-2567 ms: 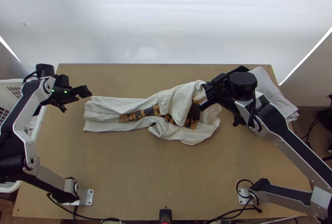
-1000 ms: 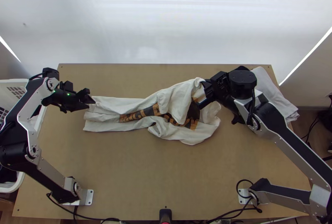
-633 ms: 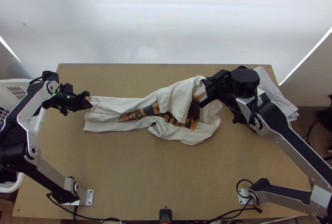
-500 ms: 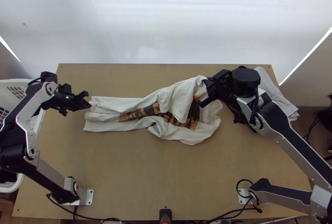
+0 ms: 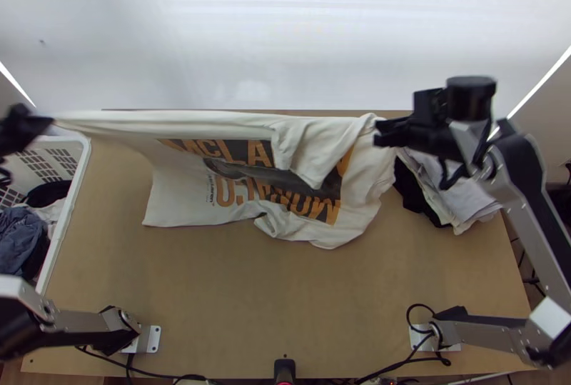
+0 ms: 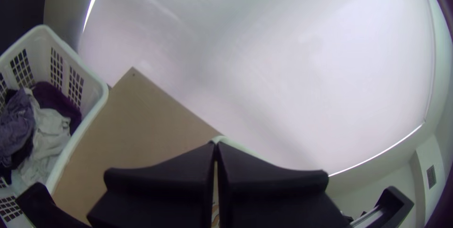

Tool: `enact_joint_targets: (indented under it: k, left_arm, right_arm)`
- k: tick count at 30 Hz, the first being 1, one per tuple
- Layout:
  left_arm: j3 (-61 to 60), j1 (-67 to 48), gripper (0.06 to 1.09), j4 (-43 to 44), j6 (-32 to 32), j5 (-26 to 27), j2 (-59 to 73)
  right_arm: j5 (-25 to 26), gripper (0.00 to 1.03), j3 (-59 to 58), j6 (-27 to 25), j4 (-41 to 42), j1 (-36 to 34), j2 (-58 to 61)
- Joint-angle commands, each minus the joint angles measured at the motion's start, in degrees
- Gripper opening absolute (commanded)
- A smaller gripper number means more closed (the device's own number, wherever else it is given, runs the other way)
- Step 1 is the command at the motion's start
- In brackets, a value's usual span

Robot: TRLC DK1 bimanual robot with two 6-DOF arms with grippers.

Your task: Fold the t-shirt

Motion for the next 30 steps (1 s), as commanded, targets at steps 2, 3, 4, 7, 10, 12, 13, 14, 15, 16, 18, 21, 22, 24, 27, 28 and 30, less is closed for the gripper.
enact_joint_targets:
  k: [2, 3, 4, 7, 10, 12, 13, 14, 15, 16, 18, 21, 22, 24, 27, 28, 30]
  left_arm:
    - [8.32, 3.36, 0.09, 0.99, -3.12, 2.48, -14.14]
    - [8.32, 3.28, 0.09, 1.69, -4.09, 2.92, -15.98]
    - [8.05, 3.28, 0.09, 2.39, -5.05, 3.89, -17.83]
    - [7.52, 3.45, 0.09, 3.54, -7.60, 6.43, -22.14]
    - [7.35, 3.98, 0.09, 4.15, -9.10, 7.05, -25.39]
    - [7.35, 4.07, 0.09, 4.06, -9.19, 7.14, -27.41]
    - [7.26, 4.07, 0.09, 3.98, -9.19, 7.23, -28.55]
    - [7.35, 4.07, 0.09, 3.89, -9.71, 7.23, -29.69]
    - [7.35, 3.98, 0.09, 3.98, -10.77, 7.75, -30.93]
    - [7.35, 3.98, 0.09, 3.89, -11.29, 8.98, -32.42]
    - [7.35, 3.72, 0.09, 2.83, -11.73, 9.34, -35.50]
    - [7.17, -0.15, 0.09, 2.57, -14.19, 9.34, -39.19]
    - [7.17, -2.70, 0.09, 2.75, -15.34, 9.34, -39.89]
    - [7.17, -6.48, 0.09, 2.83, -17.97, 9.16, -40.42]
    - [7.70, -9.82, 0.09, 2.83, -20.52, 9.07, -40.51]
    - [8.14, -10.70, 0.09, 2.57, -20.79, 9.07, -40.59]
    - [9.46, -14.48, 0.09, 1.52, -21.23, 9.07, -40.77]
  right_arm:
    - [-8.05, 0.03, 17.67, 6.10, -18.66, -9.04, 5.88]
    - [-8.05, 0.03, 19.16, 4.52, -19.71, -9.12, 5.62]
    - [-8.05, 0.03, 20.48, 2.67, -20.33, -9.21, 5.09]
    - [-8.23, 0.03, 20.92, -2.87, -19.98, -9.21, 0.43]
    - [-8.40, 0.03, 21.10, -3.92, -12.95, -9.12, -6.60]
    - [-8.23, 0.03, 24.26, -4.10, -11.54, -9.21, -9.41]
    - [-8.23, 0.03, 26.19, -4.18, -11.54, -9.21, -10.55]
    - [-8.23, 0.03, 27.69, -4.80, -11.63, -9.21, -11.96]
    - [-8.40, 0.03, 29.27, -5.68, -12.51, -8.86, -13.36]
    - [-8.40, 0.03, 30.85, -6.47, -14.26, -8.60, -14.33]
    - [-8.40, 0.03, 32.96, -6.64, -18.48, -8.51, -16.70]
    - [-8.23, 0.03, 33.93, -7.26, -23.32, -8.68, -21.19]
    - [-8.23, 0.03, 35.42, -7.26, -25.51, -8.60, -21.89]
    - [-8.23, 0.03, 37.79, -7.26, -29.38, -8.24, -22.94]
    - [-7.88, 0.03, 38.23, -7.26, -32.02, -7.10, -25.14]
    - [-7.79, 0.03, 38.32, -7.17, -32.19, -6.22, -25.67]
    - [-7.88, 0.03, 38.50, -7.17, -32.46, -5.61, -26.64]
